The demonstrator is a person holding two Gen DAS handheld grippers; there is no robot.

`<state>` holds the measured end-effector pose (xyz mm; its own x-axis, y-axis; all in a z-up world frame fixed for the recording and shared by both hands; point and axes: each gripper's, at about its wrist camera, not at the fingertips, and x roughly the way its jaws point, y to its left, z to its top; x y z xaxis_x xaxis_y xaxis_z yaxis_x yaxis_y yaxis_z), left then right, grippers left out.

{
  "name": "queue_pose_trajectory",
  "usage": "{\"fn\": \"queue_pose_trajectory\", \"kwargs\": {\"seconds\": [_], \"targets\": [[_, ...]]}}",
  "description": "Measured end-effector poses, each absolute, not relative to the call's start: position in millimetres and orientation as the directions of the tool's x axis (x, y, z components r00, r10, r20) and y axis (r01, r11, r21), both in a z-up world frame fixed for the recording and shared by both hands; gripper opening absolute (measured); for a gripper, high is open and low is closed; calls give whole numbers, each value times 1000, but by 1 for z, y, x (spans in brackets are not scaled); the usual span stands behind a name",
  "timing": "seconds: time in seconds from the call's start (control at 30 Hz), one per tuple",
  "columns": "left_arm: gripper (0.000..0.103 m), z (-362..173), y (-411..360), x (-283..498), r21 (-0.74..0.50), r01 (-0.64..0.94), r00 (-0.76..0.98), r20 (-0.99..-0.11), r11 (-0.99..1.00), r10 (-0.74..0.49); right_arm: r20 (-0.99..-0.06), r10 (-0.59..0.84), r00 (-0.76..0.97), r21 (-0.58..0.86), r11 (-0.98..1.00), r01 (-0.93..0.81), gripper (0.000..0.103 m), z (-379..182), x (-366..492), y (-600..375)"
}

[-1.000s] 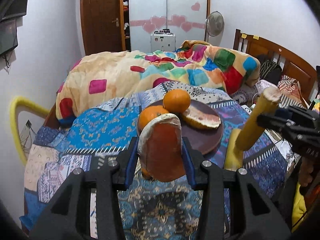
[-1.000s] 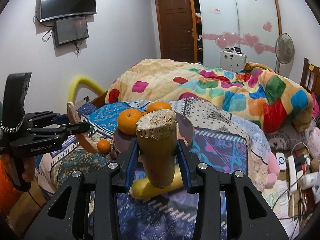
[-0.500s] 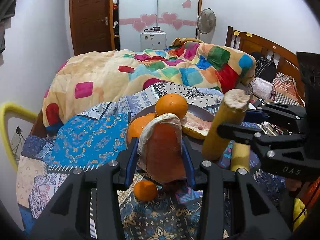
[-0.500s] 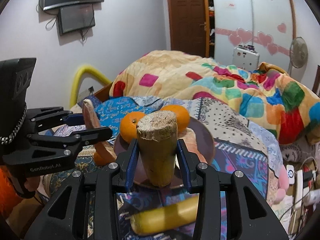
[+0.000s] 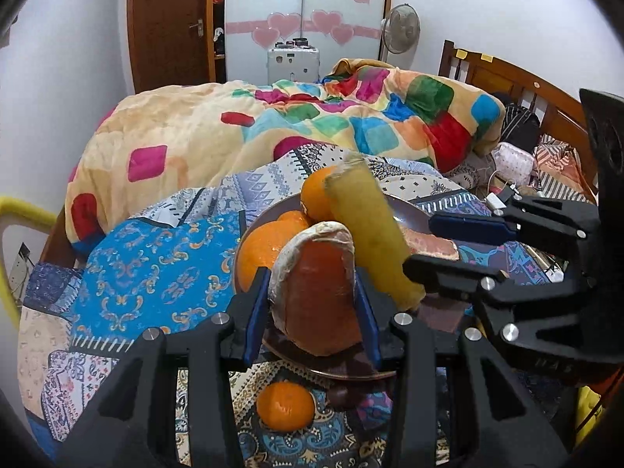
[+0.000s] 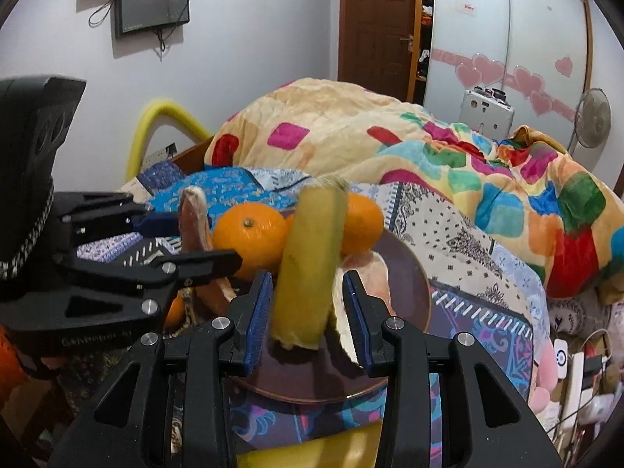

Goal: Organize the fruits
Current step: 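Lower the banana onto the plate with the right tool while the left tool places the pomelo segment, then grasp the second yellow banana on the cloth with the right tool and lift it upright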

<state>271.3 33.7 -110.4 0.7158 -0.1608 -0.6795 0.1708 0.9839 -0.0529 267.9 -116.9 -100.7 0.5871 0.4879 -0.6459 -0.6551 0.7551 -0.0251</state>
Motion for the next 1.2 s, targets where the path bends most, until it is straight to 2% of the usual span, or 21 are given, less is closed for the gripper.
{"fn": "queue_pose_trajectory", "kwargs": {"seconds": [0.23, 0.43, 0.67, 0.83, 0.97, 1.1, 1.2], "targets": [[42, -109, 27, 278, -22, 157, 724, -678, 987, -130, -636, 494, 594, -6, 765, -643, 35, -100, 267, -130], [58, -110, 23, 280, -19, 159, 717, -685, 987, -128, -632, 481, 608, -14, 777, -630, 35, -102, 263, -139], [61, -107, 23, 274, -14, 146, 711, -693, 989, -115, -629, 476, 615, -6, 788, -616, 35, -102, 260, -150], [63, -95, 32, 261, -29, 125, 723, -682, 992, -111, -620, 467, 631, -2, 803, -596, 46, -99, 254, -160], [67, -86, 35, 246, -8, 117, 739, -668, 993, -92, -616, 463, 638, 10, 814, -581, 49, -96, 245, -166], [68, -83, 39, 231, 1, 112, 743, -664, 994, -83, -613, 450, 649, 4, 824, -567, 66, -97, 236, -169], [68, -85, 46, 220, -8, 100, 737, -672, 995, -79, -611, 436, 661, -18, 827, -562, 68, -100, 226, -168]]}}
